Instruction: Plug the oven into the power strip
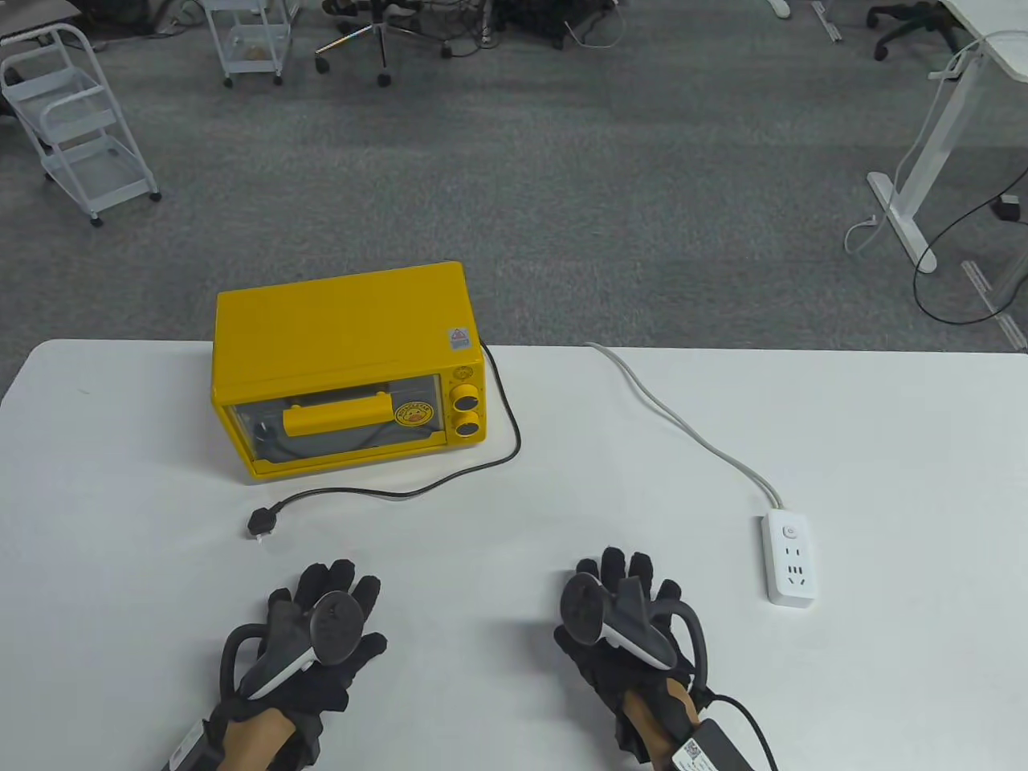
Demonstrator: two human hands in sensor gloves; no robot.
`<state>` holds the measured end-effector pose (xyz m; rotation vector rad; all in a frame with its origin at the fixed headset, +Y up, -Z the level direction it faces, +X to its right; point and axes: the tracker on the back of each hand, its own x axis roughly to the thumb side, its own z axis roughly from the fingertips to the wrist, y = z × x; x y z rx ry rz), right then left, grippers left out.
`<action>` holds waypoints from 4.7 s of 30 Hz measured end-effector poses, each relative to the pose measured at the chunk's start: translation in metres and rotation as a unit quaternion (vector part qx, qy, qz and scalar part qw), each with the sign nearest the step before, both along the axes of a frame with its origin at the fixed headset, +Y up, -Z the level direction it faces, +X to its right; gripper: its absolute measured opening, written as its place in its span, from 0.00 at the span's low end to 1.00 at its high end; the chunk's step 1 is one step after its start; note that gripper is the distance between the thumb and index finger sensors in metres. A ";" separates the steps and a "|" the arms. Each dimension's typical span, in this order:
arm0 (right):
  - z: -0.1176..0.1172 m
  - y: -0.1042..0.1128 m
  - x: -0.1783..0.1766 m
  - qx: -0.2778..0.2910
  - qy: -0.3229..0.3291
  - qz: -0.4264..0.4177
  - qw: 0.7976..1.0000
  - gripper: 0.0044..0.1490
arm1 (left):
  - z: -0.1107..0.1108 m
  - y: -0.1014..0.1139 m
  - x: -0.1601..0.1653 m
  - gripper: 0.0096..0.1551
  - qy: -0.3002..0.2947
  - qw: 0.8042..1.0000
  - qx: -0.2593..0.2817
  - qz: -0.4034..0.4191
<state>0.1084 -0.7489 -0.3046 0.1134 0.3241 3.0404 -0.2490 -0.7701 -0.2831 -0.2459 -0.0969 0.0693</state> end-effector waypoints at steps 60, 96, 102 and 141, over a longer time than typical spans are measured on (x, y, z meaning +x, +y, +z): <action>-0.013 0.003 -0.056 -0.051 0.105 0.042 0.992 0.38 | 0.005 -0.001 0.017 0.44 -0.060 0.996 -0.059 -0.007; 0.001 -0.006 -0.093 0.044 0.075 0.096 0.992 0.40 | -0.079 0.002 -0.072 0.37 0.114 0.987 0.014 -0.115; 0.001 -0.007 -0.093 0.041 0.075 0.095 0.992 0.40 | -0.098 -0.004 -0.068 0.36 0.120 0.982 0.022 -0.147; 0.003 -0.008 -0.094 0.047 0.070 0.095 0.992 0.40 | -0.028 0.045 0.017 0.43 -0.139 0.884 -0.072 0.441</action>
